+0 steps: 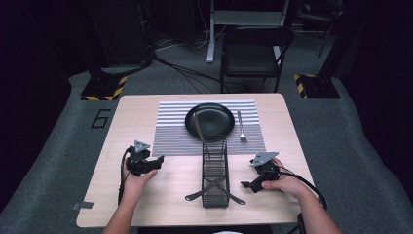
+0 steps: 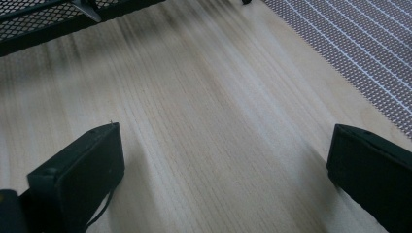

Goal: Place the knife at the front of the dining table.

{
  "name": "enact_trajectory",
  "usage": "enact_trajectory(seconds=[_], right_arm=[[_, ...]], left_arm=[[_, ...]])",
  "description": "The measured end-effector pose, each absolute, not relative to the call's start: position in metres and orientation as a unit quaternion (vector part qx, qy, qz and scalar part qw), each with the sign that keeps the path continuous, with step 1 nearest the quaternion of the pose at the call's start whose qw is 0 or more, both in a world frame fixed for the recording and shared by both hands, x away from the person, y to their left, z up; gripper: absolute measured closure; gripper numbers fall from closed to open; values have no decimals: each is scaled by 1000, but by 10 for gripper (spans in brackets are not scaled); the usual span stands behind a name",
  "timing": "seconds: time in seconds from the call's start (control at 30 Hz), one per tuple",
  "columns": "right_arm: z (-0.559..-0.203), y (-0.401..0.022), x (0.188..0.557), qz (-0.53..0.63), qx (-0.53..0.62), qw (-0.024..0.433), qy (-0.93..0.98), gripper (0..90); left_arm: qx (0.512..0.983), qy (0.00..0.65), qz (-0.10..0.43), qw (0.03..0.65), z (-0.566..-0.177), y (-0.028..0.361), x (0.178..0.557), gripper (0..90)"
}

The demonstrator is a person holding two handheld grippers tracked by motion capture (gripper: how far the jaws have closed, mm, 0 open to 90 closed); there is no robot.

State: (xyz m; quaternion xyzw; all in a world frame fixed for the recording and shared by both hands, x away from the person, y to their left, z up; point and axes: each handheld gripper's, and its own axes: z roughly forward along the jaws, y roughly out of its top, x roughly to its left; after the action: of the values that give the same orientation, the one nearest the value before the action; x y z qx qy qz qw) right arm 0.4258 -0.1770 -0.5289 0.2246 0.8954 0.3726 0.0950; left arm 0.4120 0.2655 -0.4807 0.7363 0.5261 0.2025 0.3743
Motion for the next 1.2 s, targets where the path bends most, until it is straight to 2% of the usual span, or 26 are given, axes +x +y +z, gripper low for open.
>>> enact_trajectory(seconds=[0.07,0.17,0.43,0.77,0.97,1.2], right_arm=[[-529,-177,425,373,225,95,895,0],[-529,-177,425,373,225,95,895,0],[-529,-178,426,371,220,96,897,0],[-529,-178,426,371,221,96,897,0],[-529,-177,425,373,226,96,895,0],[-529,-178,425,372,223,97,896,0]], left_arm=[[738,520,175,393,-474,260,409,417],[744,509,170,397,-469,255,408,419],[755,490,184,395,-455,245,409,421],[759,481,181,399,-437,237,416,464],[761,470,192,404,-422,230,417,520],[762,464,181,413,-409,224,421,528]])
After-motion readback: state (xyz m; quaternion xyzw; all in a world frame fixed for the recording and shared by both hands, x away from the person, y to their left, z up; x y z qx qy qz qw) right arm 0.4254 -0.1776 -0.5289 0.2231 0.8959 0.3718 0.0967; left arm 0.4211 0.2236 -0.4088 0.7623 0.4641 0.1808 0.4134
